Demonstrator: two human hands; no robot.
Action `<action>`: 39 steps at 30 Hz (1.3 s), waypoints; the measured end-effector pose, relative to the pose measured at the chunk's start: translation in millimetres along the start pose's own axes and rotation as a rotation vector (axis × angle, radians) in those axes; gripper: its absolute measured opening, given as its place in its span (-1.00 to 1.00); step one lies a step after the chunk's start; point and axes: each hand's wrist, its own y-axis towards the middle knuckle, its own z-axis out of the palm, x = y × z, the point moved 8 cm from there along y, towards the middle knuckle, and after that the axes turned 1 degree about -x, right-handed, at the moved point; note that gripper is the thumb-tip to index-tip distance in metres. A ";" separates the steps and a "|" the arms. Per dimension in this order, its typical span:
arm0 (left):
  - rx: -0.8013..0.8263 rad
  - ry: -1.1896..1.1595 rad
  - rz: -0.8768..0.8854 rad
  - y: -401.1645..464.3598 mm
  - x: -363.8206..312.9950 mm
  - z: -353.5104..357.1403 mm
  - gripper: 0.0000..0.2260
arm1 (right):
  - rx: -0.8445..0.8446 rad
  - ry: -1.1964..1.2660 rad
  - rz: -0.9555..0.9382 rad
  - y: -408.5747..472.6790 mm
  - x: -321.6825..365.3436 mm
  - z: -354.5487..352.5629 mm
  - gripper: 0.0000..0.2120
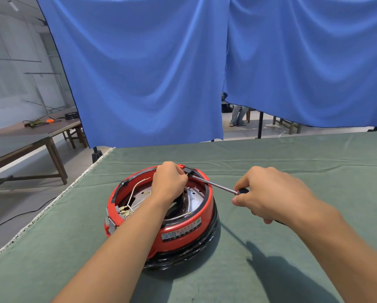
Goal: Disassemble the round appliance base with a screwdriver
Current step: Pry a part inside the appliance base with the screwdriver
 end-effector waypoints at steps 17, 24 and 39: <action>-0.001 0.018 0.028 -2.3 -3.3 -0.8 -0.84 | -0.064 -0.014 -0.038 -0.6 1.0 3.8 -0.80; -0.004 0.030 0.042 -2.0 -3.9 -0.4 -0.83 | -0.098 -0.055 -0.058 -0.7 5.4 4.3 -0.82; 0.022 0.050 0.030 -1.0 -4.5 -0.9 -0.83 | -0.122 -0.136 -0.164 16.9 -14.0 -2.6 -0.76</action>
